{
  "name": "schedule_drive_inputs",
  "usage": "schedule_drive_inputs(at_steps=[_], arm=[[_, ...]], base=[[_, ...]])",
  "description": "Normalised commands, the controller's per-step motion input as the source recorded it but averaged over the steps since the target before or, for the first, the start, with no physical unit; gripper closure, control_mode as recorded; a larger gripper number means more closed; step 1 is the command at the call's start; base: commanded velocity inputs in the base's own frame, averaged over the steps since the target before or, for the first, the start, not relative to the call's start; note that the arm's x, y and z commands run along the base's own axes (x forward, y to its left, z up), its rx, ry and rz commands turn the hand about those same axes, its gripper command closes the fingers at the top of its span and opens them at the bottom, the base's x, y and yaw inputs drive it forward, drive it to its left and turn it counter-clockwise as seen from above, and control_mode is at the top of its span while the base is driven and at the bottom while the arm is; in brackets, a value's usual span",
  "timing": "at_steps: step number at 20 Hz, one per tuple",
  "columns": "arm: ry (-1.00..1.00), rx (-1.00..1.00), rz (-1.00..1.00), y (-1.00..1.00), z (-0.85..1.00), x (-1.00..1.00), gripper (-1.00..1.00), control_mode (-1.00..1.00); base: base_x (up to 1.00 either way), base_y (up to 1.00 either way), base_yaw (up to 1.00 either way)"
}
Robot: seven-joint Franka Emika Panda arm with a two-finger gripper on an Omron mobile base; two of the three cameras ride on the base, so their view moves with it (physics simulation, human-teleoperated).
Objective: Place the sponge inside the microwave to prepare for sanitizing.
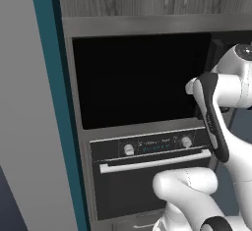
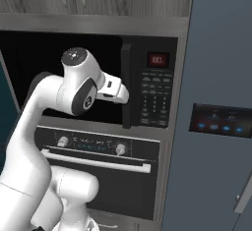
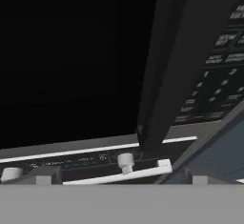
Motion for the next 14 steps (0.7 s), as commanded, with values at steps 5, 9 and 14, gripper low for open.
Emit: schedule_drive_inputs(at_steps=[5,9,14], arm=[[0.00,0.00,0.00,-0.46,0.00,0.30,-1.00,-1.00],[0.00,0.00,0.00,-0.41,0.00,0.29,-1.00,-1.00],[-0.10,0.00,0.00,-0.15,-0.03,0.17,-1.00,-1.00]], base=[[0.00,0.00,0.00],[0.00,0.00,0.00],[0.00,0.00,0.00]])
